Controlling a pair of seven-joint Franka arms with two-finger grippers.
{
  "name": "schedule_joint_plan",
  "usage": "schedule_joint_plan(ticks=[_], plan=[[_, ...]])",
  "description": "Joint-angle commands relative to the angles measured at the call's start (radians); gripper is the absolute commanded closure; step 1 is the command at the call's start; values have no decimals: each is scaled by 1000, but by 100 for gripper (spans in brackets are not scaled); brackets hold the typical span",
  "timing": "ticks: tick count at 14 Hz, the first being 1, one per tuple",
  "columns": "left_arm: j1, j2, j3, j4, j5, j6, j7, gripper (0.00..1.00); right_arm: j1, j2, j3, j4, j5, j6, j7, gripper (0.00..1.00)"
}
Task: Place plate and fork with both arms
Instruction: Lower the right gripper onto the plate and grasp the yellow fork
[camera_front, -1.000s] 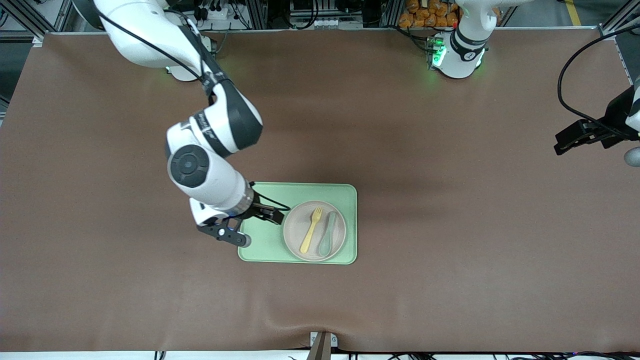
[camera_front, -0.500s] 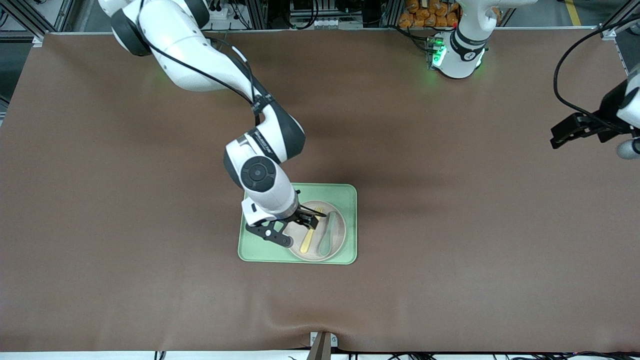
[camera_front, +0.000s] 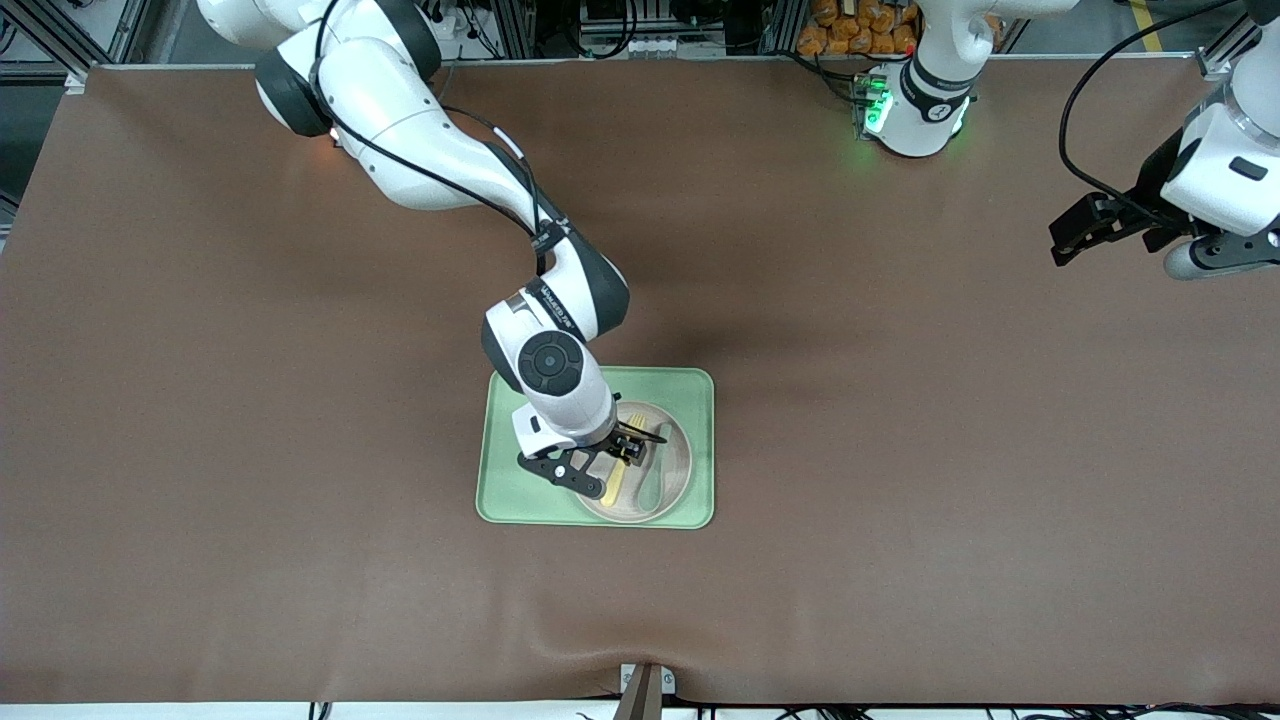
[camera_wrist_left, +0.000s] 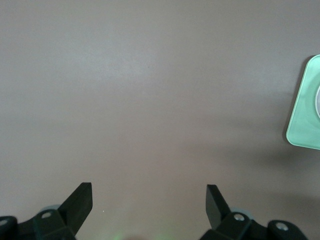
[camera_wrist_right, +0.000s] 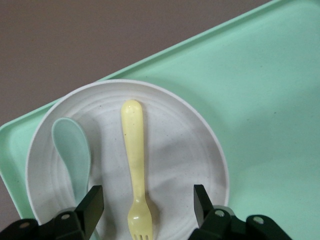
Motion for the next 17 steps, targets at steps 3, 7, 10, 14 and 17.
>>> schedule_joint_plan(ticks=[3,7,10,14,17], plan=[[-2,-51,12,-41,-27,9,6,0,26,75,-16,97,-15,-2,36,31],[11,-58,13,-36,-41,-28,136,0,41,103,-16,115,-14,-2,55,39],[12,-60,18,-36,-32,-31,242,0,42,117,-16,131,-14,0,53,43],[18,-57,16,-34,-38,-19,213,0,43,124,-16,134,-14,-2,55,54],[18,-55,15,-36,-40,-3,208,0,43,126,-16,134,-14,-2,53,66]])
